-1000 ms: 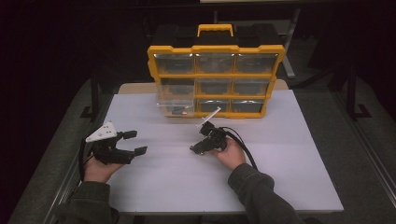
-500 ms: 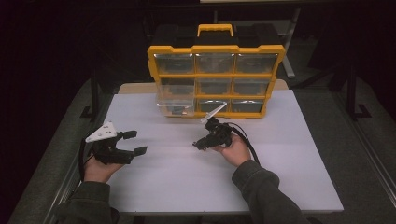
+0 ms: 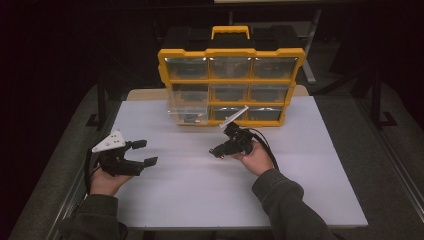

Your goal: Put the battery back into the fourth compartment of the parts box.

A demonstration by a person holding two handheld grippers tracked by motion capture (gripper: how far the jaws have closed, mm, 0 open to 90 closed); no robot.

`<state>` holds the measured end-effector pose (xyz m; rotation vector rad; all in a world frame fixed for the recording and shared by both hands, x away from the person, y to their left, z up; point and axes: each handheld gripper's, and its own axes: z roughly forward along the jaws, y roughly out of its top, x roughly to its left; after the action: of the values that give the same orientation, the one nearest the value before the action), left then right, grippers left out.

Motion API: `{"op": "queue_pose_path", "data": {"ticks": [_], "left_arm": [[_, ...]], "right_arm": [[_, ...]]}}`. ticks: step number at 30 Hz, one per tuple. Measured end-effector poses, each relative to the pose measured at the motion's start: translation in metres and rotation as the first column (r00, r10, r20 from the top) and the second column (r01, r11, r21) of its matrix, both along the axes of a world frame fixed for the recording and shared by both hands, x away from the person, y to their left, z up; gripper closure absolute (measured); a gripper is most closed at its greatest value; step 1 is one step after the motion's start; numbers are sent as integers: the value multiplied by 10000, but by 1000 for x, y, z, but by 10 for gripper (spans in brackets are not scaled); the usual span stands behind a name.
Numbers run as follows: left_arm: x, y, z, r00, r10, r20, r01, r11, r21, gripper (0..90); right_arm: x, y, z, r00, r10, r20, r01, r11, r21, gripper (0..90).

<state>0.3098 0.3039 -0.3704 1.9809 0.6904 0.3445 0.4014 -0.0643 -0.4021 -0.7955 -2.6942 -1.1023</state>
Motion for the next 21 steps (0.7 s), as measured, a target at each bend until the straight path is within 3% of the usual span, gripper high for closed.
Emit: {"op": "queue_pose_path", "data": {"ticks": [13,16,21], "left_arm": [[0,0,0,10000,-5,37,5,10000,3,220],[0,0,0,10000,1,37,-1,10000,-7,220],[0,0,0,10000,5,33,-5,10000,-11,220]], "right_arm": [[4,-7,24,9999,-57,119,57,10000,20,761],[6,-9,28,9994,40,340,-44,9999,93,761],[8,-12,35,9996,-18,265,17,10000,52,761]]}}
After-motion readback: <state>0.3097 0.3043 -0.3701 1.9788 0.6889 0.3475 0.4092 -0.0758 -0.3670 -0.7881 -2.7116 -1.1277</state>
